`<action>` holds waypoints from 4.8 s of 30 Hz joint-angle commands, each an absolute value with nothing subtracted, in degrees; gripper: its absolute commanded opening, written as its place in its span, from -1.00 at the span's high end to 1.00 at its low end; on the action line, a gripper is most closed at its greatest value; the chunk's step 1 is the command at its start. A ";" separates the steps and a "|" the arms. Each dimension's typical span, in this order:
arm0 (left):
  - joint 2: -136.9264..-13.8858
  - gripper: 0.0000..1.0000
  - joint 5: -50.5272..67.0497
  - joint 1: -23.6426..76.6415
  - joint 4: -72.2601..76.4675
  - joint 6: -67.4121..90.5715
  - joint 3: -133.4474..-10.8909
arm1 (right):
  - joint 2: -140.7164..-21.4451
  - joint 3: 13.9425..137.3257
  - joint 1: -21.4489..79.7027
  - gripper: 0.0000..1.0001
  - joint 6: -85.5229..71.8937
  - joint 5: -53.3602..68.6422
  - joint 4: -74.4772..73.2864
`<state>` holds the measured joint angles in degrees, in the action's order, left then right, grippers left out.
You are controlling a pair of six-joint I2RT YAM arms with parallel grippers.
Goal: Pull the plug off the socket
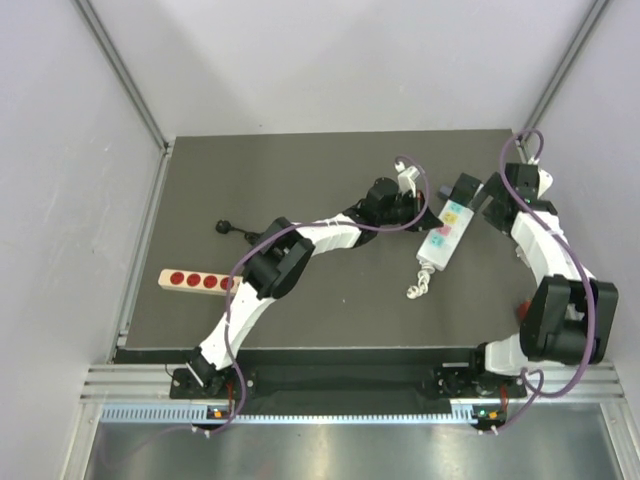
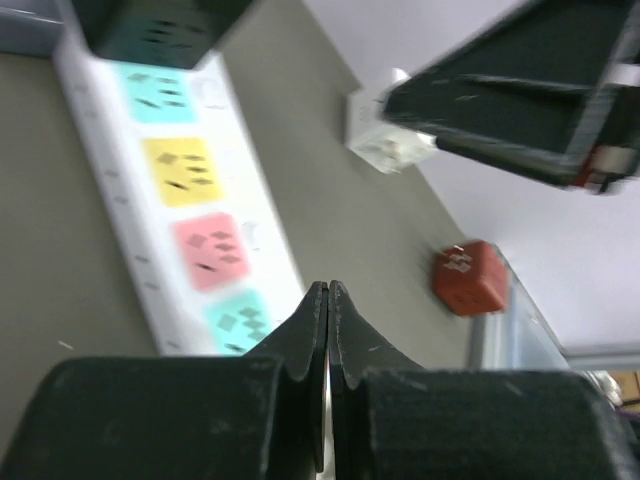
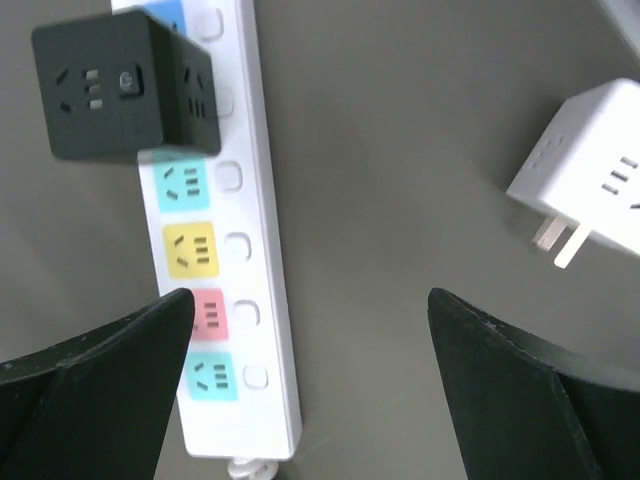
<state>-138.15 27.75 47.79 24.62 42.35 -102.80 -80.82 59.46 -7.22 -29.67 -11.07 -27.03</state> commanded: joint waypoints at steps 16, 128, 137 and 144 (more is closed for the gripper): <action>-151.16 1.00 32.08 47.72 26.99 42.19 -114.34 | -105.11 86.31 4.12 -0.99 -36.02 -26.71 -22.15; -164.18 1.00 24.43 47.29 7.90 44.12 -129.55 | -96.33 78.14 10.20 1.00 -24.17 -35.51 -8.79; -150.94 1.00 23.21 48.25 7.39 37.45 -123.58 | -86.06 72.43 9.14 1.00 -29.69 -31.73 -12.91; -132.12 1.00 19.34 48.86 9.40 37.44 -104.03 | -72.37 64.53 5.55 1.00 -38.31 -27.70 -20.82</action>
<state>-142.96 21.91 48.21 9.50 39.03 -110.67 -79.48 67.29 8.32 -32.16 -30.17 -17.72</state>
